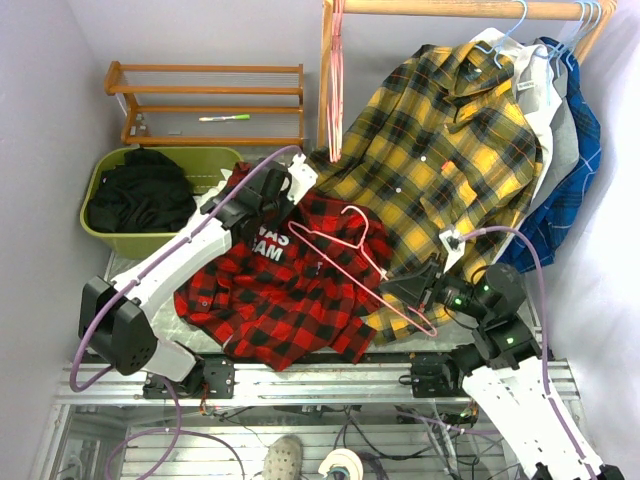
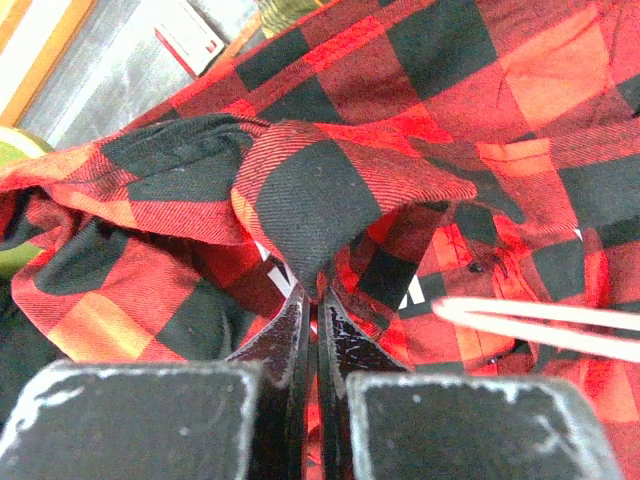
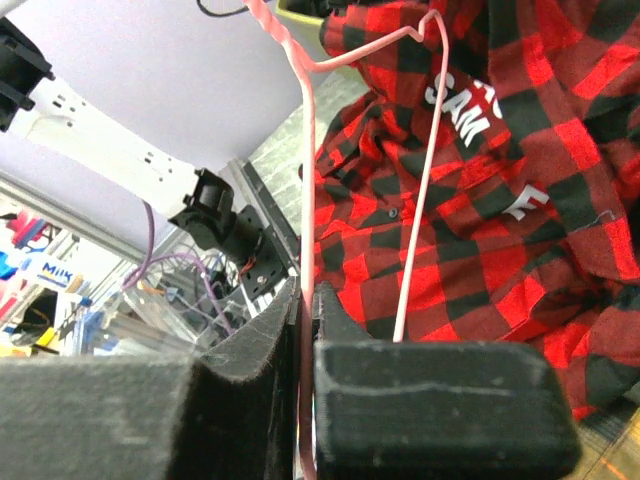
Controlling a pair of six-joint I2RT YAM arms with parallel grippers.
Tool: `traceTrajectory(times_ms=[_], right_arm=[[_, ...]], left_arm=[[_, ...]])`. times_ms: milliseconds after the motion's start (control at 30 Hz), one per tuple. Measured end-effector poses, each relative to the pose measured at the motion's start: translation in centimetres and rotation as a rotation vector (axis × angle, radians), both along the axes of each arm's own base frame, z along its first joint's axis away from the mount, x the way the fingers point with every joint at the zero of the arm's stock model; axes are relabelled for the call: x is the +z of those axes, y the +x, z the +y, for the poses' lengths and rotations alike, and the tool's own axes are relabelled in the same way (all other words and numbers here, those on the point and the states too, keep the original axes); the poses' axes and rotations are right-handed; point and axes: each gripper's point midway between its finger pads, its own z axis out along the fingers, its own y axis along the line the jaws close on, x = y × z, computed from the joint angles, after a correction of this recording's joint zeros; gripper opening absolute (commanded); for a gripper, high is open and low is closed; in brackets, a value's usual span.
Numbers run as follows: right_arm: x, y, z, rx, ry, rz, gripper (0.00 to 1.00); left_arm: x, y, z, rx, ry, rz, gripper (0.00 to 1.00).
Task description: Place the shirt on the hanger
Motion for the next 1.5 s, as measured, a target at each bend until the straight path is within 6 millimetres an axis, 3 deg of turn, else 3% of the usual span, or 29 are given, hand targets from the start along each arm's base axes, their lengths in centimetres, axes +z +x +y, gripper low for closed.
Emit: traceTrajectory(times_ms=[267, 567, 900, 1067, 1233, 1500], right_arm=[[1.3, 1.8, -0.2, -0.083, 0.076, -0.066, 0.00], [0.2, 4.3, 0.8, -0.092, 0.111, -0.028, 0.00], [1.5, 6.8, 1.8, -0.087, 0.181, -0.078, 0.00], [1.4, 7.7, 2.5, -0.073, 0.208, -0.094, 0.00], [1.5, 8.9, 3.5, -0.061, 0.240, -0.115, 0.00], [1.2, 10.7, 7.0, -0.042, 0.262, -0.129, 0.00]], left_arm=[[-0.1, -1.1, 0.0, -0.019, 0.000, 0.059, 0.07], [4.1, -1.1, -1.2, -0.038, -0.081, 0.036, 0.07], [4.8, -1.5, -1.2, -0.040, -0.092, 0.050, 0.07], [6.8, -1.4, -1.4, -0.041, -0.115, 0.023, 0.07], [8.4, -1.4, -1.5, -0.046, -0.136, -0.001, 0.07], [8.3, -1.5, -1.4, -0.045, -0.134, 0.004, 0.07]])
